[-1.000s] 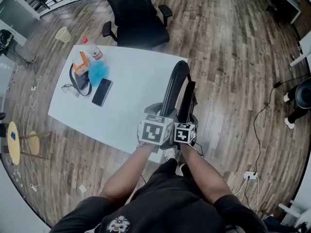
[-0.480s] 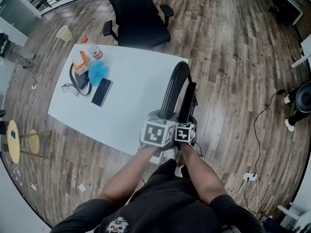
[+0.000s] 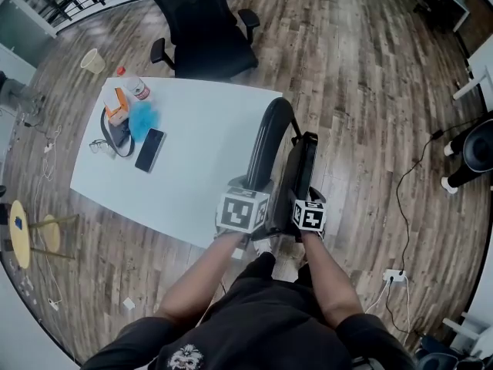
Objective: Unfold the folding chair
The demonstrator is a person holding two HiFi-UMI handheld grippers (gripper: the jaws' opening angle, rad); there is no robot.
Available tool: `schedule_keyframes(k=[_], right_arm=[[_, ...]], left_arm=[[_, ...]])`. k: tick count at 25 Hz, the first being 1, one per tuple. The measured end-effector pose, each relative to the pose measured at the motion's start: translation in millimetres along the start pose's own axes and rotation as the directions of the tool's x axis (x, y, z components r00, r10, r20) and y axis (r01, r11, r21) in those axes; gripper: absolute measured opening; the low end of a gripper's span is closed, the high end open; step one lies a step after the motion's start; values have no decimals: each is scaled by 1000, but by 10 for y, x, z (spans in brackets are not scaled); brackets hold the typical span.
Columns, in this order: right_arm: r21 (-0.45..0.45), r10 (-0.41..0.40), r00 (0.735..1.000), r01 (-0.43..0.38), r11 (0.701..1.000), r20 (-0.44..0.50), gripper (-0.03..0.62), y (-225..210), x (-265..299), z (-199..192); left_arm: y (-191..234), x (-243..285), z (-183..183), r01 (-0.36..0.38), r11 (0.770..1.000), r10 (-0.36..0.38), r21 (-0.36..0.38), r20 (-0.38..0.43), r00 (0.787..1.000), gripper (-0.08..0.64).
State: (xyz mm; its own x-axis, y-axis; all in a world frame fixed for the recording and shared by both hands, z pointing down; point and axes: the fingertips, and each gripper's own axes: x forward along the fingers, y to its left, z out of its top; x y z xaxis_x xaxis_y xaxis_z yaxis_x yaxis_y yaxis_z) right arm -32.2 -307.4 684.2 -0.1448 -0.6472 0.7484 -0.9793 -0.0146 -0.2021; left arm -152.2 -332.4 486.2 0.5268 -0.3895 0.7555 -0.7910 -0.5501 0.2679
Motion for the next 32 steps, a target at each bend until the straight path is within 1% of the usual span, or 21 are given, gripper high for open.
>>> schedule_keyframes(k=[2, 4, 6, 8, 10, 13, 15, 18, 21, 25, 28, 31, 32], right_arm=[[-1, 25, 1000, -25, 1000, 0, 302, -281, -120, -95], [14, 74, 997, -74, 997, 6, 301, -570, -187, -154], [69, 131, 991, -131, 989, 15, 301, -876, -244, -221], [132, 183, 983, -185, 974, 29, 302, -1117, -288, -313], [188, 216, 975, -222, 957, 49, 302, -1320, -291, -368], [277, 217, 973, -231, 933, 81, 302, -1724, -258, -454], [326, 210, 973, -230, 917, 98, 305, -2034, -239, -580], [335, 216, 972, -234, 912, 91, 305, -2436, -224, -808], [328, 251, 965, -264, 907, 81, 305, -2758, -199, -950], [362, 279, 957, -288, 887, 77, 304, -3190, -113, -1183], [431, 295, 950, -309, 848, 101, 304, -3565, -18, -1393], [508, 277, 950, -310, 804, 142, 304, -3954, 101, -1643], [522, 268, 952, -307, 796, 150, 304, -4086, 149, -1723]], left_arm=[[51, 29, -71, -33, 999, 33, 2, -16, 999, 135], [127, 91, -118, -66, 998, 66, -2, -26, 998, 135], [138, 203, -188, -77, 997, 76, -13, -37, 996, 135], [95, 273, -242, -80, 997, 80, -14, -49, 996, 135], [32, 349, -284, -84, 996, 83, -8, -64, 994, 137], [-92, 467, -289, -110, 994, 110, 7, -79, 991, 136], [-194, 587, -344, -118, 993, 119, 15, -96, 988, 137], [-343, 779, -453, -114, 993, 117, 26, -116, 986, 138], [-431, 928, -536, -116, 993, 119, 33, -127, 985, 146], [-488, 1112, -620, -128, 990, 135, 54, -140, 981, 156], [-608, 1263, -648, -136, 989, 142, 56, -136, 980, 158], [-774, 1453, -720, -131, 990, 137, 53, -138, 981, 158], [-827, 1521, -741, -130, 990, 136, 52, -137, 981, 158]])
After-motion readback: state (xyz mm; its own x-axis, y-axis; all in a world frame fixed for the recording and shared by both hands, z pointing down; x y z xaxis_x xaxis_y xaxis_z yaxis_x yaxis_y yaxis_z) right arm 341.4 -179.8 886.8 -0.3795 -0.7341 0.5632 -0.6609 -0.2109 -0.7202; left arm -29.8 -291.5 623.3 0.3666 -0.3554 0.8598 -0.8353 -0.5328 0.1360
